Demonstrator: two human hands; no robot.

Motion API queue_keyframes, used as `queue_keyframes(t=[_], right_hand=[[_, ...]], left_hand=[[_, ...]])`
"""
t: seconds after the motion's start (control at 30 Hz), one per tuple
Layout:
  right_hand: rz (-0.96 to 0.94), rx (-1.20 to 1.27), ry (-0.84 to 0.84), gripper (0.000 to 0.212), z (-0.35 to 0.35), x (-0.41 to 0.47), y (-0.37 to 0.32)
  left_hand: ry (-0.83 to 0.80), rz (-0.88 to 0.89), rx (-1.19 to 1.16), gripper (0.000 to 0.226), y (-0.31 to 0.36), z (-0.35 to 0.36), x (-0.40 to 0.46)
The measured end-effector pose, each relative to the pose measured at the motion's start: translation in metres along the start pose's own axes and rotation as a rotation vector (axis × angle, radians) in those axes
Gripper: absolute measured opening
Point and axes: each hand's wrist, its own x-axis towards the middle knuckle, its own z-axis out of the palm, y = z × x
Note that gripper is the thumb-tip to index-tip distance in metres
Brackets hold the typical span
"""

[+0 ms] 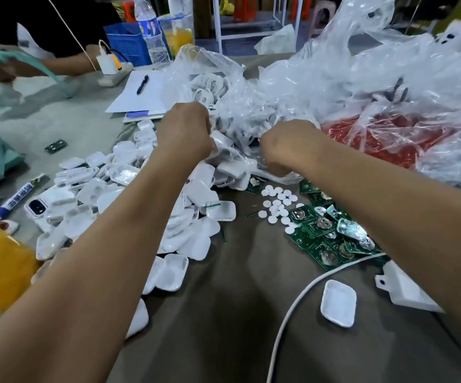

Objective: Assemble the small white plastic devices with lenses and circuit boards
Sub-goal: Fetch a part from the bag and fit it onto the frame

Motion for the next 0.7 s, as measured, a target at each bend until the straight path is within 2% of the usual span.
queue_keyframes(t=[0.13,0.2,0.23,0.33,0.4,0.5,0.6,0.7], right_hand=[[0.011,0.1,0.048,0.023,0.002,-0.001,0.003],[0.028,0.27,0.096,0.015,0.002,0.0,0.011],[0.04,0.384,0.118,0.008,0.002,0.0,0.017],[0.081,0.732,0.23,0.025,-0.003,-0.006,0.034],[0.072,1.081,0.318,0.032,-0.008,-0.016,0.04],[0.066,1.506,0.403,0.022,-0.014,-0.026,0.041],[0.085,1.693,0.463,0.015,-0.015,-0.024,0.042],[0.105,1.923,0.384,0.012,-0.009,-0.02,0.043]], left_hand=[[-0.013,0.066,-0.081,0.029,-0.004,-0.001,0.002],[-0.091,0.109,-0.134,0.02,-0.005,-0.006,0.004],[-0.16,0.139,-0.129,0.017,-0.005,-0.008,0.005],[-0.467,0.197,0.014,0.023,-0.005,-0.013,0.005],[-0.574,0.192,0.109,0.038,-0.002,-0.01,0.003],[-0.491,0.203,0.154,0.05,0.001,-0.001,0.001],[-0.427,0.205,0.157,0.046,0.001,0.003,-0.001],[-0.414,0.198,0.186,0.045,0.0,0.002,-0.003]])
